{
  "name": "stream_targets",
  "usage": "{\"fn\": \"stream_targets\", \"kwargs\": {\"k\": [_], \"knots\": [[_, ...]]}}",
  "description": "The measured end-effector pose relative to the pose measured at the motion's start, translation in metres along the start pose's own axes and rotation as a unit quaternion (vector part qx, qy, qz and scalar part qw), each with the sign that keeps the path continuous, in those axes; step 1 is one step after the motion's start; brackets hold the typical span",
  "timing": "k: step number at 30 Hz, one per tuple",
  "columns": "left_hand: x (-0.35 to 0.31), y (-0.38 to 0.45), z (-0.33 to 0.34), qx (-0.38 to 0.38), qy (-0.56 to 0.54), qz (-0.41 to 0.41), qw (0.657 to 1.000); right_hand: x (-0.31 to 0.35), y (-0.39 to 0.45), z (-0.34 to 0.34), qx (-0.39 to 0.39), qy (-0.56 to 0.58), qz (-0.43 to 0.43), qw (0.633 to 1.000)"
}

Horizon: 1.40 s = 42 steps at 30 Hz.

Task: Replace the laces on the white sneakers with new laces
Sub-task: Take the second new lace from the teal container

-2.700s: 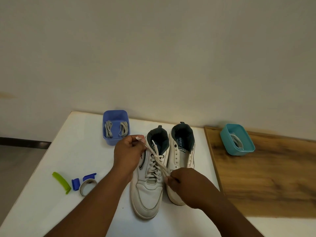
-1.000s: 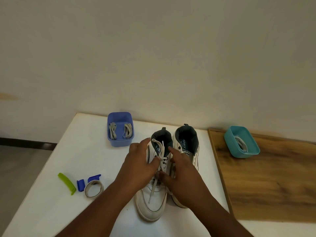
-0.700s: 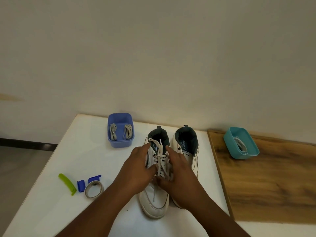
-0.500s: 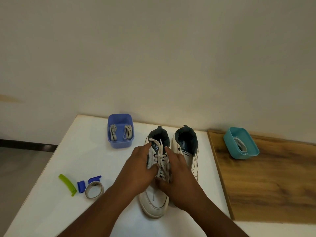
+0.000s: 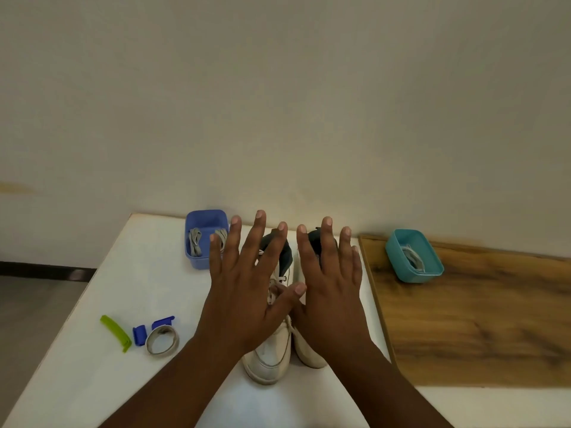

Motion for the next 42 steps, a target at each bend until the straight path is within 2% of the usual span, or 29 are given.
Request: {"fn": "stream_targets", "kwargs": {"k": [8, 15, 20, 26, 30, 36, 42], "knots": [[-0.027, 0.008, -0.03, 0.008, 0.036, 0.004, 0.999, 0.005, -0.008, -0.041, -0.019, 0.002, -0.004, 1.0], [-0.061, 0.038, -0.063, -0.026, 0.046, 0.028, 0.998, 0.001, -0.004, -0.095, -0.055, 0.034, 0.003, 0.998], [-0.115, 0.066, -0.067, -0.047, 0.029, 0.052, 0.997, -0.039, 0.0, -0.151, -0.119, 0.056, 0.028, 0.991], [-0.207, 0.097, -0.026, -0.004, 0.034, 0.119, 0.992, -0.127, 0.008, -0.201, -0.12, 0.001, 0.083, 0.989], [-0.227, 0.116, 0.015, 0.056, 0.026, 0.109, 0.992, -0.175, 0.021, -0.198, -0.087, 0.002, 0.127, 0.988], [-0.24, 0.123, 0.082, 0.112, 0.031, 0.117, 0.986, -0.259, 0.046, -0.148, 0.013, -0.022, 0.201, 0.979], [-0.236, 0.116, 0.113, 0.112, 0.029, 0.102, 0.988, -0.295, 0.068, -0.108, 0.079, -0.082, 0.199, 0.973]]}}
Point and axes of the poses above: each hand's wrist, its own y-axis towards the middle knuckle, its own z-axis out of the palm, x = y × z, the point moved 6 cm from there along y, towards the middle knuckle, and after that the axes turned 15 degrees about y, right-handed, at the moved point
